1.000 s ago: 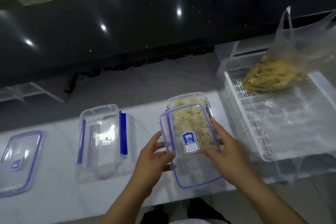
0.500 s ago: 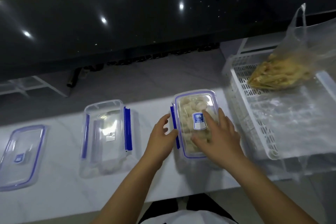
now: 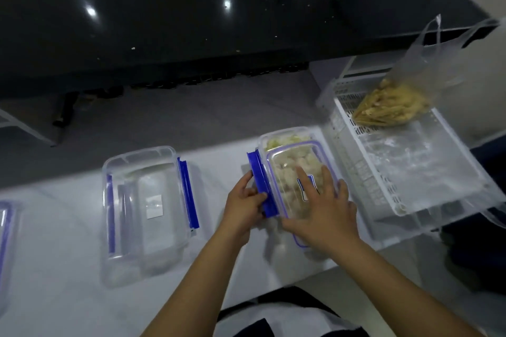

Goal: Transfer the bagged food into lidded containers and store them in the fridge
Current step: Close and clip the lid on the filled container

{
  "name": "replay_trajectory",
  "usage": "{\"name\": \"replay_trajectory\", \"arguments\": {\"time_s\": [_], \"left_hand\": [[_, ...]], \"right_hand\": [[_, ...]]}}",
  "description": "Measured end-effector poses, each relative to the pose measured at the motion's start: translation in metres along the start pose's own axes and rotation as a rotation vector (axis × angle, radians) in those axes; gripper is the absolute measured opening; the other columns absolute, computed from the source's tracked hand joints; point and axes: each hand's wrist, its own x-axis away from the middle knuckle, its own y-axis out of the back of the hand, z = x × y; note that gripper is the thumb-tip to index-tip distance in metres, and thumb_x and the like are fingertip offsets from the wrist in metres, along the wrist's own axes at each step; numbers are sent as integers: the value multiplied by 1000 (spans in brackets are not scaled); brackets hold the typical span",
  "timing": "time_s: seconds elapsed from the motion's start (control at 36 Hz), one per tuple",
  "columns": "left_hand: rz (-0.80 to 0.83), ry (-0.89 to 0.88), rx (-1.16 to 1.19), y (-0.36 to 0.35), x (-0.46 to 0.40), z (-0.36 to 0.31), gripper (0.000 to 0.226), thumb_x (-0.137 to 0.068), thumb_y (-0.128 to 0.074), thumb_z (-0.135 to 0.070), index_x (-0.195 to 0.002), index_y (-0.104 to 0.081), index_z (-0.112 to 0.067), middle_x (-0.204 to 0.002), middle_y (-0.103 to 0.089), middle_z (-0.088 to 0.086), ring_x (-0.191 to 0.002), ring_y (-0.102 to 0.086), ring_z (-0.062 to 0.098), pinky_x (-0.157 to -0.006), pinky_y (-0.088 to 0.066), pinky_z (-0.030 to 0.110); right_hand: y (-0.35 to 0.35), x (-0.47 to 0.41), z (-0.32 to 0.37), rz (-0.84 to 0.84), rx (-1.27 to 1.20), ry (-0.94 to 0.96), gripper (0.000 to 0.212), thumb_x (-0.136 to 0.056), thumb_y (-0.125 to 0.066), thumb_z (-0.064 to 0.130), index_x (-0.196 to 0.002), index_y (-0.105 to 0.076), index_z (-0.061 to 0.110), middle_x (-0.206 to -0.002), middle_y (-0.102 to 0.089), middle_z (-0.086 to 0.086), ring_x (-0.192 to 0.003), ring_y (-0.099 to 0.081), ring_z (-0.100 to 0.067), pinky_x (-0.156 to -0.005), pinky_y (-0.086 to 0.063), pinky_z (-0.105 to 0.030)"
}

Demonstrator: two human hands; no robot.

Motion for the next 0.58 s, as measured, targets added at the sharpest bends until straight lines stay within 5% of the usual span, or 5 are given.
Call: {"name": "replay_trajectory", "arguments": {"time_s": [0.17,0.39,0.58], "left_hand": [[-17,42,98,1,-8,6,58,-95,-60,3,-140,-55,-33,-109,-74,7,-100,-73,27,-72,-64,43],[-7,60,113,1,-11,6,61,-95,-59,5,-143,-52,-32,-112,-74,6,-102,-72,28,-73,-64,43],[-15,84,112,1,-11,2,62,-96,-60,3,-147,-47,-29,-118,-71,10,-103,-72,31,-77,-63,47]], "right_hand": [[-10,43,-21,-21,35,-9,108,-50,-36,87,-130,35,68,-163,24,12,-150,11,-32,-119,-18,-56],[-14,69,-34,-80,-37,-21,108,-54,-48,82,-141,15,70,-163,19,17,-151,9,-28,-118,-18,-56],[-4,85,-30,-105,-119,-54,103,-54,-52,76,-145,-6,67,-166,-7,13,-151,-2,-30,-115,-26,-59]]}}
